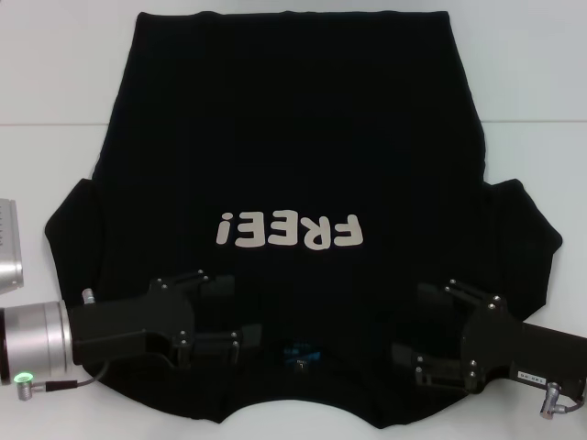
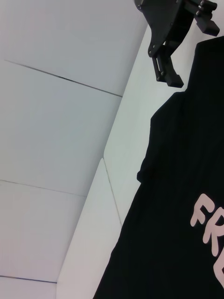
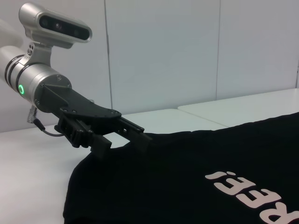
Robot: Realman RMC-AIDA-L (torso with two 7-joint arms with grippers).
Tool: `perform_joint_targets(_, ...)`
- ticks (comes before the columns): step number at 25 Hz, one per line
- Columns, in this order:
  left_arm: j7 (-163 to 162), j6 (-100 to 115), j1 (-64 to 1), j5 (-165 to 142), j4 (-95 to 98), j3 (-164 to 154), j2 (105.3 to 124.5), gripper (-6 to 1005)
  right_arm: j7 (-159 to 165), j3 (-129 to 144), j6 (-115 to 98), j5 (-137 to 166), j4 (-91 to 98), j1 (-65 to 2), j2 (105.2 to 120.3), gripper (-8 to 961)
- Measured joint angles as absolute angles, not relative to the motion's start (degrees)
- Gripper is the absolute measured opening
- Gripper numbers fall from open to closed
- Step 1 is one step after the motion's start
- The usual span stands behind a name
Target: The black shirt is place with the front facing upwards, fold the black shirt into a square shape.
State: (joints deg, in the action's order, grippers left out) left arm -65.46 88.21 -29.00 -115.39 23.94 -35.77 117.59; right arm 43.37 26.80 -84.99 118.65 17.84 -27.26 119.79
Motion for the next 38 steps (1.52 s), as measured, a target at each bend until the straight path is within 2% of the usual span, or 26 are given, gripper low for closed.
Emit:
perform_joint_targets(16,-66.8,88.6,-29.1,-115.3,23.9,-35.7,117.57,883,43.2,26.8,-85.0,118.7,17.8,-27.2,119.79,931)
perform_joint_targets(18,-71.5,88.9,-29.4,-115.0,24.0,-35.4,117.13,882,43.3,26.8,-85.0,118.6,17.8,-27.2,119.80,931)
perform_joint_targets(25,-97.6,89.4,-31.5,-114.8,24.3,-33.7,112.93,877,43.7,26.1,-85.0,118.6,17.8,-27.2,119.79,931)
perform_joint_targets(35,-131.1,84.8,-31.9,-119.8,28.4,-28.7,107.87,877,43.8,25.5,-84.6,118.6,17.4,-27.2,119.94,930)
perform_joint_targets(38,-135.5,83.9,-31.2,-122.5,29.8,-25.5,107.02,876,43.8,25.2,-84.6,118.6,17.2,-27.2,119.96,930)
